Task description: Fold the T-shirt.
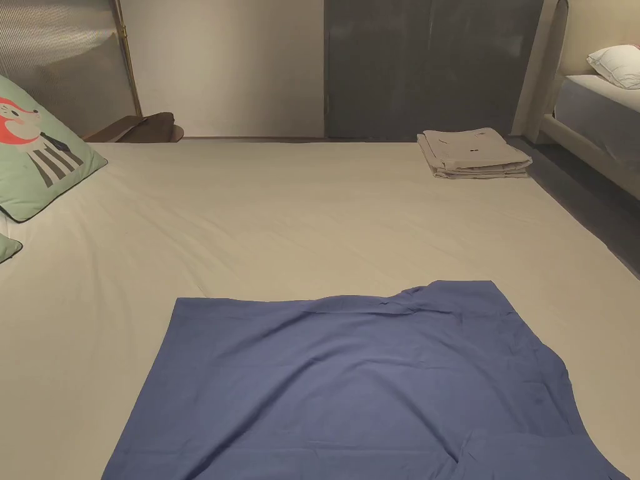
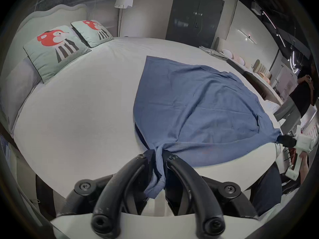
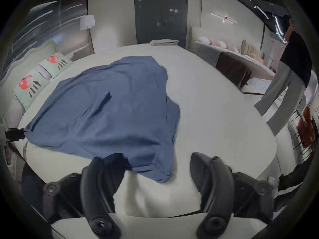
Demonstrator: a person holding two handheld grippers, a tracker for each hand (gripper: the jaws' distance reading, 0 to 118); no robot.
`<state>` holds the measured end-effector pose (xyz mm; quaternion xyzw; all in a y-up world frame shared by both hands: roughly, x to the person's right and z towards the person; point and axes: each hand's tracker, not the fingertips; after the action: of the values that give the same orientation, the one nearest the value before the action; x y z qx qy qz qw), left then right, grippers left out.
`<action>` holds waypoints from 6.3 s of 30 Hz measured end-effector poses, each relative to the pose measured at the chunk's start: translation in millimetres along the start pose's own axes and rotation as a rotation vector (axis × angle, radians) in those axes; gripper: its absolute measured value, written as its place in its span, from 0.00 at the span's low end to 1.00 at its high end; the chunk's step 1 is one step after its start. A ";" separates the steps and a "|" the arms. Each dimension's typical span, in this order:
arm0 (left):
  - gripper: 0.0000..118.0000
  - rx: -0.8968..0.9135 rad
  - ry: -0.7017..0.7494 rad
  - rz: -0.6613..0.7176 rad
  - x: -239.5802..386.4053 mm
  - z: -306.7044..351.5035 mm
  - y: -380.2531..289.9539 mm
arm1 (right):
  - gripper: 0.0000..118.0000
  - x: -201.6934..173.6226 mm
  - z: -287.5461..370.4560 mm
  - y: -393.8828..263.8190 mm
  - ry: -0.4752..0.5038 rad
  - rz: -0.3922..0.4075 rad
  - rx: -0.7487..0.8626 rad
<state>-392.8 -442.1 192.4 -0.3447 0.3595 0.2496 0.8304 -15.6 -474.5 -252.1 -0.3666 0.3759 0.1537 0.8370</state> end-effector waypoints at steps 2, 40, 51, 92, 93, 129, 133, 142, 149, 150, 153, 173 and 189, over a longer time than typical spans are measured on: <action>0.05 -0.002 0.001 0.006 -0.3 -0.3 -0.7 | 0.34 -9.7 6.0 3.9 0.013 -0.004 0.008; 0.05 -0.029 0.046 0.194 -0.2 -140.7 165.4 | 0.03 -15.8 -137.6 173.3 0.016 -0.097 0.021; 0.75 0.308 0.076 0.134 10.0 -60.2 146.0 | 0.67 -13.3 -61.2 162.1 -0.066 -0.047 0.349; 0.45 -0.145 0.176 -0.004 13.5 -132.6 118.2 | 0.29 -18.8 -31.3 111.2 -0.058 -0.034 0.382; 0.37 -0.136 0.166 -0.004 16.2 -129.1 118.4 | 0.58 -18.3 -33.7 112.1 -0.069 -0.032 0.350; 0.05 -0.026 0.112 0.142 8.3 -20.7 90.6 | 0.07 12.7 -3.5 119.5 0.092 -0.108 0.056; 0.05 -0.081 0.120 0.170 4.0 -10.8 62.4 | 0.07 14.4 8.3 97.0 0.072 -0.123 -0.015; 0.05 -0.167 0.139 0.225 -13.4 -22.9 23.3 | 0.07 9.0 -13.6 68.2 0.005 -0.098 -0.122; 0.67 -0.095 0.150 0.173 0.0 -11.1 25.5 | 0.67 9.0 -17.2 56.7 -0.029 -0.038 -0.037; 0.82 -0.056 0.140 0.172 1.4 -4.6 27.4 | 0.67 7.5 -11.9 58.8 -0.030 -0.021 0.000; 0.89 0.152 0.112 0.138 10.3 21.7 40.7 | 0.66 -7.8 19.6 83.1 -0.053 0.024 0.187; 0.00 0.571 0.069 0.002 58.9 20.2 146.6 | 0.00 -74.6 43.7 162.5 0.023 -0.054 0.646; 0.83 -0.077 0.109 0.118 -15.3 -189.2 236.7 | 0.00 -74.1 -17.3 174.7 0.033 -0.061 0.507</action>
<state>-639.5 -436.0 15.8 -0.3675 0.4139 0.2927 0.7797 -167.4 -366.3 -291.9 -0.1588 0.4047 0.0233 0.9003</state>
